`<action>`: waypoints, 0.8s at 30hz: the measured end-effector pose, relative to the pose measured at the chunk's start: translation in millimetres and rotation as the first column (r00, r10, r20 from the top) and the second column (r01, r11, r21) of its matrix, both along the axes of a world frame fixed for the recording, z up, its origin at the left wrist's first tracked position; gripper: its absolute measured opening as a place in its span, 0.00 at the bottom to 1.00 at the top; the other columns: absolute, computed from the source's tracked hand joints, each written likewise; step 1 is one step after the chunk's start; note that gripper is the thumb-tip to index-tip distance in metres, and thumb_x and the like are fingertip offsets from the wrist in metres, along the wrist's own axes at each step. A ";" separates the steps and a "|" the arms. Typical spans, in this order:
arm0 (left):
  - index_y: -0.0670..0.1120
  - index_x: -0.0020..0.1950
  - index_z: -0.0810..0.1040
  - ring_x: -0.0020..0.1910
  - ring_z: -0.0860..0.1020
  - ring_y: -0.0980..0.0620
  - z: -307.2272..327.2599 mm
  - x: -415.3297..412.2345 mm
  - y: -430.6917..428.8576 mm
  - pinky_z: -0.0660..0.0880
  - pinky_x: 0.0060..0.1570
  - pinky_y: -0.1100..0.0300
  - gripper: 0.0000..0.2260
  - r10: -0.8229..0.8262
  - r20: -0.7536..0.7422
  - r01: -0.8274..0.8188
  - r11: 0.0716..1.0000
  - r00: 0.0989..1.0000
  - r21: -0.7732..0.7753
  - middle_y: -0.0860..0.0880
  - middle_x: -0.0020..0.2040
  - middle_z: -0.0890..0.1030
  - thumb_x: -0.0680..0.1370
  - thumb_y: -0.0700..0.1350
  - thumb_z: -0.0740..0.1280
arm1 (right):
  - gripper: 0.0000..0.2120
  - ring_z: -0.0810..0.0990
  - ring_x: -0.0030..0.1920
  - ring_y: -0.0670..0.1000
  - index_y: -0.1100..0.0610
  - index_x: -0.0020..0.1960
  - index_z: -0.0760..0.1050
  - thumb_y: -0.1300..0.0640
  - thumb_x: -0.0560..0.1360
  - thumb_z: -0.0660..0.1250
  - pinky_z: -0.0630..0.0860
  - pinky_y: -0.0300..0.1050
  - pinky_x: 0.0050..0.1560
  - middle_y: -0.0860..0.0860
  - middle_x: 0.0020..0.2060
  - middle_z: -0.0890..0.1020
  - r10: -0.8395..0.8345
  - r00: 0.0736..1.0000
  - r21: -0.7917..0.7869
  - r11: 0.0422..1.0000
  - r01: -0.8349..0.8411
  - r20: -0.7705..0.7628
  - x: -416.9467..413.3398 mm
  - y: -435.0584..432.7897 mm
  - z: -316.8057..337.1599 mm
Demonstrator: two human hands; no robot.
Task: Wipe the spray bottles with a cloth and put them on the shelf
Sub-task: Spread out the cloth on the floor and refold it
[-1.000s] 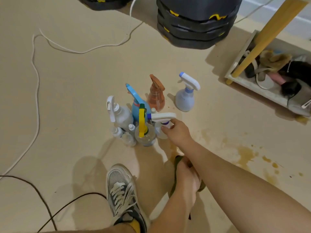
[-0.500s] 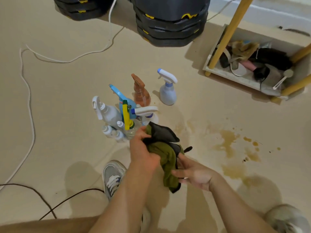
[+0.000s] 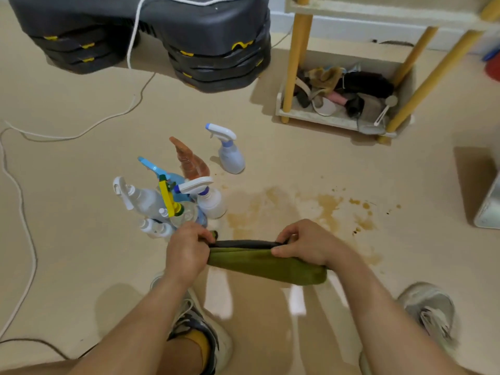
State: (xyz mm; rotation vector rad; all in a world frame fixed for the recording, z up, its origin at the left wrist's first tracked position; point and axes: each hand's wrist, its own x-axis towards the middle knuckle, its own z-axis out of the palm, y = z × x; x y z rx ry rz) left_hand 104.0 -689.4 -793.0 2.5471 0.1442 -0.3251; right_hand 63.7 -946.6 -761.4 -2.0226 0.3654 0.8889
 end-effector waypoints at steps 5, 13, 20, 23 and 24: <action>0.48 0.56 0.79 0.66 0.64 0.42 -55.1 -13.6 3.2 0.66 0.60 0.45 0.12 -0.238 -0.156 0.284 0.771 0.959 0.570 0.44 0.67 0.69 0.75 0.49 0.66 | 0.19 0.79 0.54 0.56 0.51 0.70 0.71 0.50 0.80 0.61 0.72 0.45 0.47 0.56 0.58 0.77 0.035 0.995 -0.258 0.966 -0.011 0.090 -26.5 39.6 -76.9; 0.34 0.78 0.49 0.78 0.52 0.35 -139.6 -35.8 -37.2 0.52 0.77 0.47 0.38 0.024 -0.524 0.190 0.917 0.851 0.351 0.33 0.78 0.51 0.82 0.60 0.56 | 0.29 0.39 0.80 0.55 0.40 0.80 0.46 0.45 0.82 0.54 0.49 0.67 0.75 0.49 0.81 0.43 0.308 0.945 -0.360 0.874 -0.327 -0.110 -80.8 39.1 -148.9; 0.31 0.77 0.42 0.78 0.44 0.32 -157.6 8.0 -116.3 0.42 0.77 0.43 0.43 -0.158 -0.414 0.308 0.894 0.896 0.325 0.29 0.77 0.45 0.80 0.59 0.61 | 0.25 0.37 0.80 0.52 0.35 0.78 0.47 0.48 0.85 0.49 0.42 0.68 0.75 0.45 0.81 0.42 0.279 0.960 -0.503 0.835 -0.224 0.035 -26.5 -43.0 -176.4; 0.33 0.78 0.40 0.78 0.43 0.32 -159.5 41.6 -166.0 0.43 0.77 0.43 0.43 -0.303 -0.413 0.462 0.806 0.859 0.370 0.30 0.78 0.44 0.80 0.61 0.58 | 0.26 0.37 0.80 0.53 0.34 0.78 0.47 0.51 0.84 0.50 0.42 0.70 0.74 0.44 0.81 0.41 0.316 0.948 -0.580 0.778 -0.243 0.027 2.5 -94.8 -182.4; 0.34 0.78 0.41 0.78 0.45 0.32 -160.5 51.3 -183.8 0.43 0.77 0.44 0.42 -0.364 -0.381 0.499 0.788 0.850 0.361 0.30 0.78 0.45 0.80 0.61 0.58 | 0.27 0.37 0.80 0.54 0.33 0.78 0.47 0.51 0.84 0.52 0.44 0.72 0.73 0.44 0.81 0.42 0.314 0.949 -0.608 0.759 -0.234 0.026 11.9 -112.6 -184.2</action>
